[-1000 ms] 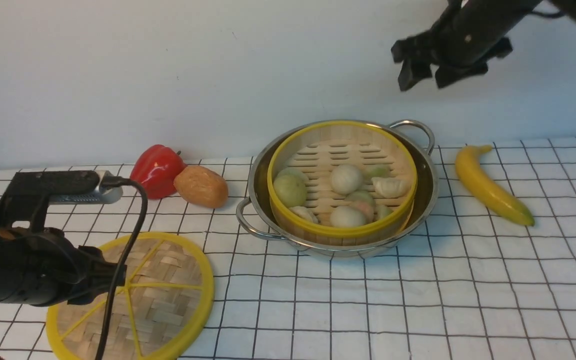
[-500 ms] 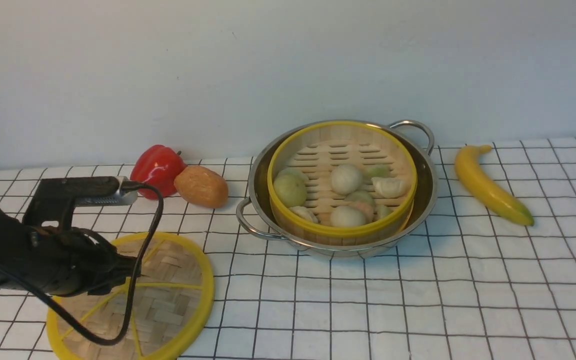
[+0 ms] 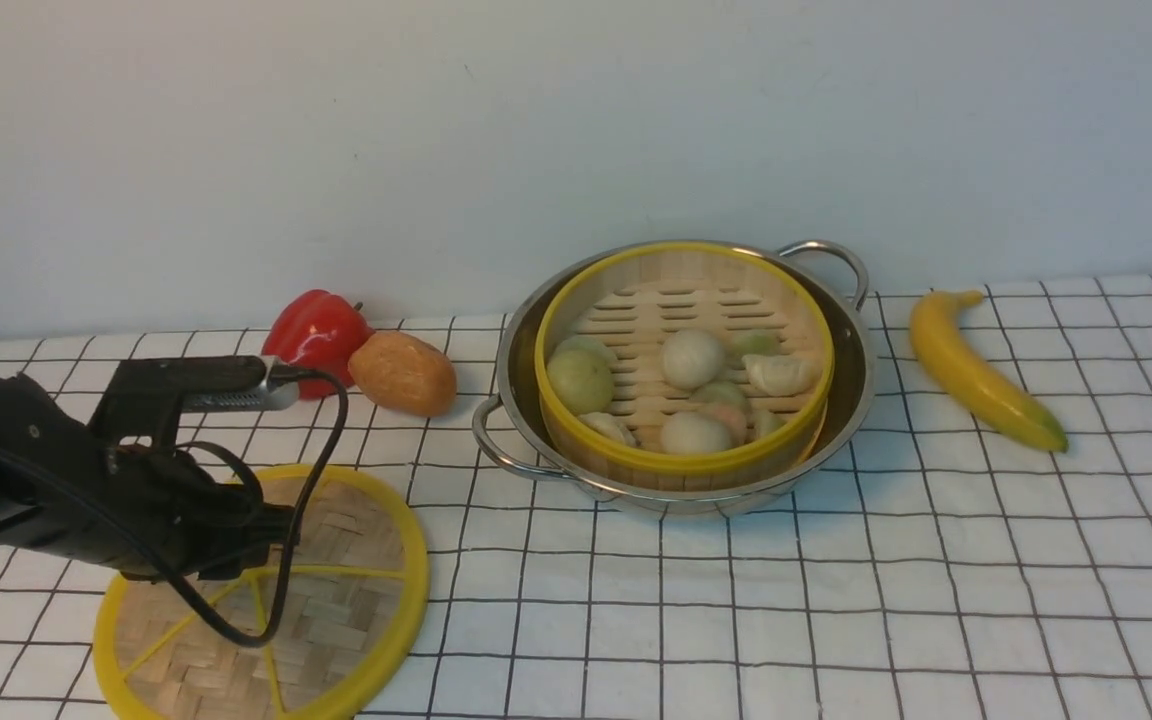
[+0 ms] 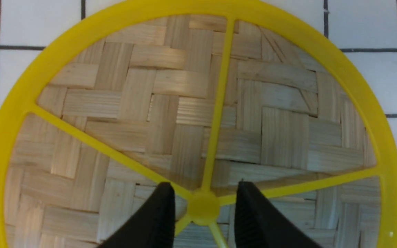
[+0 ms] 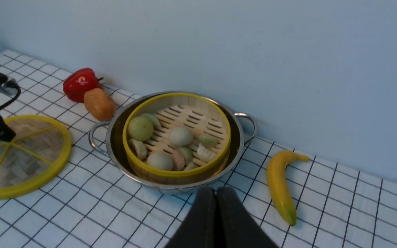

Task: Place the steamer in the pot on the white tablecloth, and put the lid on the steamer.
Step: 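Grasp the bamboo steamer lid lying on the table by its centre knob, then place the yellow bamboo steamer lid onto the steamer in the pot with the left gripper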

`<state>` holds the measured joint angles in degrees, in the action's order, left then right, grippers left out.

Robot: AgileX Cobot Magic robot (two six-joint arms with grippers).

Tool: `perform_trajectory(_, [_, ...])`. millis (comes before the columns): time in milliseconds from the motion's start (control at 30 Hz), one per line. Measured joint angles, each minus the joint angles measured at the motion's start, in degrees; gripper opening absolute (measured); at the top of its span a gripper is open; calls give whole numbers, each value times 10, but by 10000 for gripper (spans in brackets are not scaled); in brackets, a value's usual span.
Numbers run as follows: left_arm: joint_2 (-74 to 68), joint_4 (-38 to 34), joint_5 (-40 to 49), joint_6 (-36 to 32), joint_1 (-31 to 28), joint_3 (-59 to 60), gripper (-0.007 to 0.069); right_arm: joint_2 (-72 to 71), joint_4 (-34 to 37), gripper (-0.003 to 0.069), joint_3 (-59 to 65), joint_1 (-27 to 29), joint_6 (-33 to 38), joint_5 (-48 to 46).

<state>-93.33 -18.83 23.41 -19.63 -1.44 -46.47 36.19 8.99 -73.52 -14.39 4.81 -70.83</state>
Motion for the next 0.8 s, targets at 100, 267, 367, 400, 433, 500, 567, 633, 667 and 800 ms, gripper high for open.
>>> perform_trajectory(100, [-12,0,-1,-1,0,0,243,-17,7,-13,16,0,-1,-1])
perform_trajectory(267, [-32,0,-15,-5,0,0,243,-24,11,-12,19,0,-1,-1])
perform_trajectory(367, [-32,0,-18,-5,0,0,209,-24,12,-10,19,0,-1,-1])
perform_trajectory(400, [-32,1,-18,-5,0,0,192,-24,12,-10,19,0,-1,-1])
perform_trajectory(433, [-32,4,-18,-5,0,-1,171,-24,12,-10,19,0,-1,-1])
perform_trajectory(500, [-31,16,-15,-5,0,-5,123,-24,12,-8,19,0,-1,-1])
perform_trajectory(567, [-29,39,1,3,0,-16,120,-24,12,-8,19,0,-1,-1])
perform_trajectory(633, [-24,65,26,19,0,-36,120,-24,11,-8,20,0,-1,-1])
perform_trajectory(667, [-21,78,39,29,0,-46,120,-24,11,-8,20,0,-1,-1])
perform_trajectory(800, [1,140,111,93,1,-118,120,-24,11,-6,20,0,-1,-1])
